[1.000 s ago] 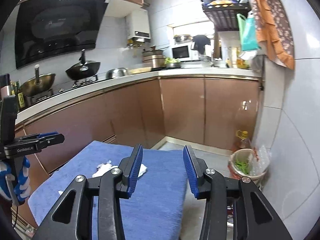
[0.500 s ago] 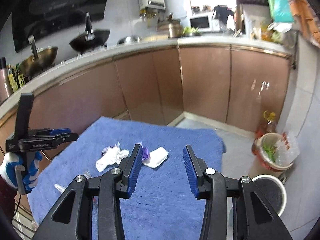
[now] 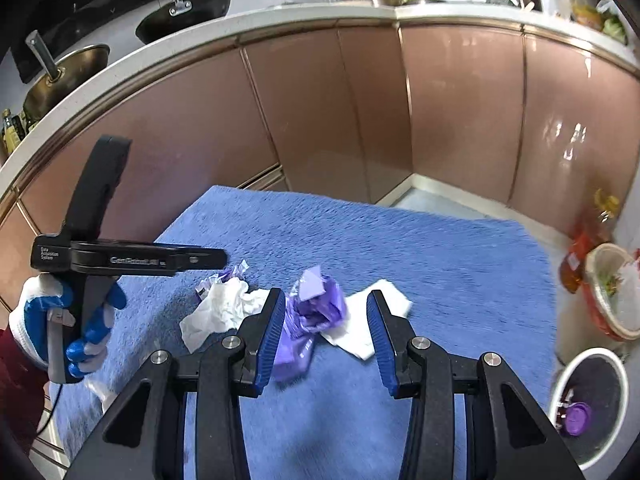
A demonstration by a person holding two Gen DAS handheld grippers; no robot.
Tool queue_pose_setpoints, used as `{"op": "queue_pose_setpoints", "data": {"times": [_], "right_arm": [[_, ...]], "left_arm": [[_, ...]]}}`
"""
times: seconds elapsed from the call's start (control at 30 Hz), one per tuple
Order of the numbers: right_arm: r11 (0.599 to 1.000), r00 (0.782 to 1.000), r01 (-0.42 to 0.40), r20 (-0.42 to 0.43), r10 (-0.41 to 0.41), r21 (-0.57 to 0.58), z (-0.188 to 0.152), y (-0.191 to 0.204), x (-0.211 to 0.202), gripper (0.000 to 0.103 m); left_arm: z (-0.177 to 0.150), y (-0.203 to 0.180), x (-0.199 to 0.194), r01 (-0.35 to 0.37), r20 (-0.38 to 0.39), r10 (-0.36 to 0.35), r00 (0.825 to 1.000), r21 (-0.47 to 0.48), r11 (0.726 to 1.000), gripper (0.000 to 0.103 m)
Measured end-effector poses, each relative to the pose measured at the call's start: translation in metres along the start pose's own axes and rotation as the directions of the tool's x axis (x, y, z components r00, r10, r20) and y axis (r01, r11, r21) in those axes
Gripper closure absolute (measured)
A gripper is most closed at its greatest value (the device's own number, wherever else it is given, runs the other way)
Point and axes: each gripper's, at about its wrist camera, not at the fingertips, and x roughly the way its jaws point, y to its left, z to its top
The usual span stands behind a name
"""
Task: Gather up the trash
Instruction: 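Grasp a purple glove with left tool while right tool grasps another purple glove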
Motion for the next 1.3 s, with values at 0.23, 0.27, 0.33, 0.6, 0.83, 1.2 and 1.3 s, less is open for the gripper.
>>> {"op": "queue_pose_setpoints", "data": {"times": [0.23,0.27,0.33,0.6,0.83,1.2,1.3], "right_arm": [[1.0,0.998,-0.028,-0.051,0.029,0.01,0.001,0.003,0.042,0.058],[0.999,0.998,-0.031,-0.056,0.032,0.012,0.002,0.003,0.047,0.058],[0.999,0.997,-0.04,-0.065,0.041,0.016,0.003,0.003,0.056,0.058],[0.996,0.993,-0.085,-0.076,0.087,0.031,0.005,0.003,0.076,0.081],[0.994,0.992,-0.108,-0.057,0.108,0.014,0.001,0.01,0.054,0.092],[0.993,0.992,-0.117,0.045,0.118,-0.023,-0.01,0.026,-0.049,0.093],[0.994,0.992,-0.105,0.073,0.107,-0.028,-0.012,0.028,-0.075,0.093]], "left_arm": [[-0.003,0.007,0.033,-0.023,-0.071,0.023,0.997,-0.009,1.0,0.055],[-0.006,0.011,0.035,-0.023,-0.071,0.022,0.997,-0.016,1.0,0.063],[-0.009,0.021,0.033,-0.016,-0.058,0.014,0.998,-0.035,0.999,0.076],[-0.02,0.063,0.011,-0.031,0.003,0.032,0.999,-0.141,0.989,0.08],[-0.036,0.088,-0.023,-0.037,0.064,0.053,0.997,-0.217,0.976,0.081],[-0.066,0.069,-0.11,-0.028,0.19,0.069,0.979,-0.21,0.977,0.082],[-0.074,0.062,-0.134,-0.028,0.221,0.074,0.972,-0.206,0.978,0.082]]}}
